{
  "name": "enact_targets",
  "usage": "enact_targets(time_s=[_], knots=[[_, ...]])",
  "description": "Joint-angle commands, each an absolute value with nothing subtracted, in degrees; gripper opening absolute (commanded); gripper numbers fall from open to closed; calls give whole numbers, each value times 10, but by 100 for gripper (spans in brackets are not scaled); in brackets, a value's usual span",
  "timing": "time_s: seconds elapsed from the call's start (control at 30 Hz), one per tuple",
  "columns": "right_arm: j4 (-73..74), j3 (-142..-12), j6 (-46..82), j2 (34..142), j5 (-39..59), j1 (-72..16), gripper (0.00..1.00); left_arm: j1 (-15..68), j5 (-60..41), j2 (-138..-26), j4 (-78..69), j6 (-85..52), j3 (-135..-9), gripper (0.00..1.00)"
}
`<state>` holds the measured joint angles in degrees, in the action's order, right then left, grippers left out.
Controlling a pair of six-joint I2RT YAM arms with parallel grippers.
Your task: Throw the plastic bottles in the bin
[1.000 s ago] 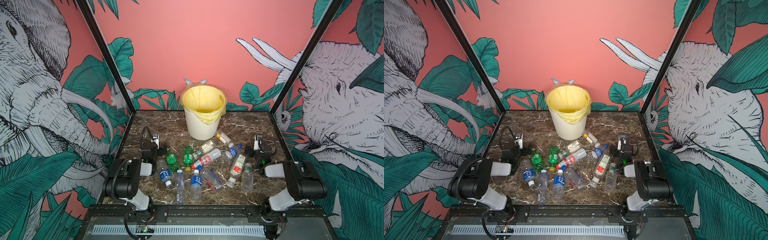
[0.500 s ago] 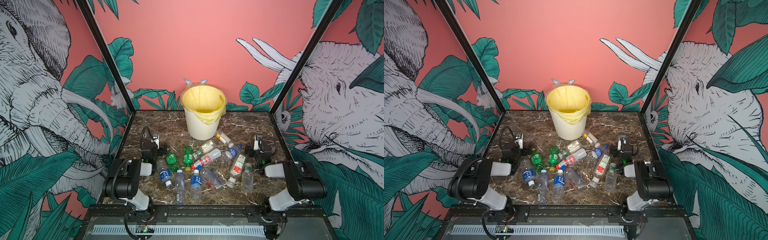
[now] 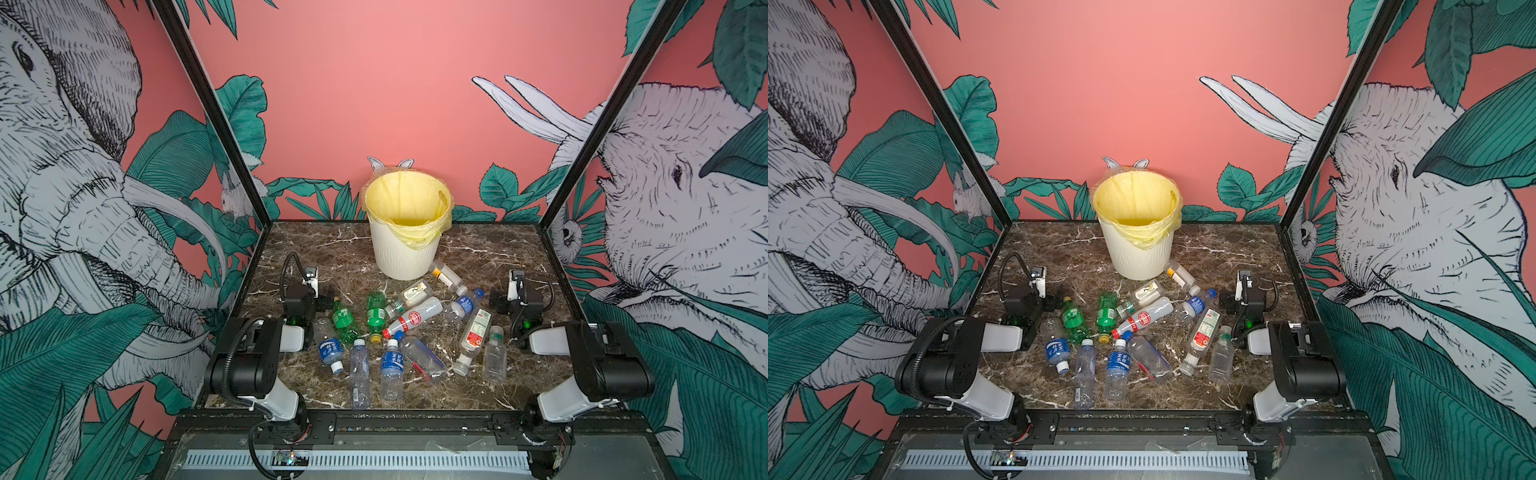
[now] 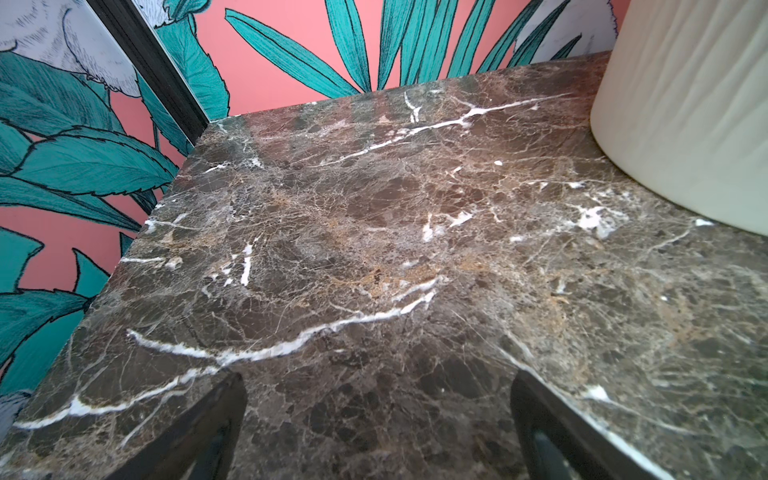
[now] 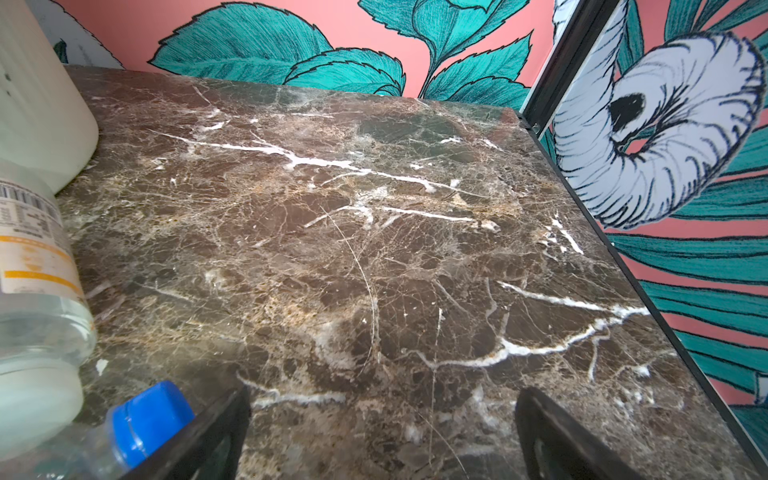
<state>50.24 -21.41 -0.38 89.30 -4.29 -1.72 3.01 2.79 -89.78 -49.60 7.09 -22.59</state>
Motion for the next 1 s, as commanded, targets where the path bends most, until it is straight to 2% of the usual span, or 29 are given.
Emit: enact_targets(time_s=[0.0, 0.37, 0.53, 0.7, 0.8, 0.87, 0.97], knots=[[517, -225, -5, 887, -49, -17, 99, 26, 24, -889, -492, 68, -238, 100], [523, -222, -2, 886, -60, -17, 99, 26, 24, -890, -492, 68, -240, 100], [488, -223, 1, 840, -72, -17, 99, 26, 28, -887, -493, 69, -240, 100], [398, -241, 14, 767, -116, -18, 99, 26, 51, -834, -326, 58, -307, 100], [328, -259, 57, 722, -146, -18, 99, 26, 77, -816, -312, 52, -311, 100], [291, -276, 84, 701, -130, -18, 99, 26, 115, -795, -304, 37, -308, 100], [118, -355, 132, 683, -109, -18, 99, 26, 170, -760, -265, -14, -321, 99]])
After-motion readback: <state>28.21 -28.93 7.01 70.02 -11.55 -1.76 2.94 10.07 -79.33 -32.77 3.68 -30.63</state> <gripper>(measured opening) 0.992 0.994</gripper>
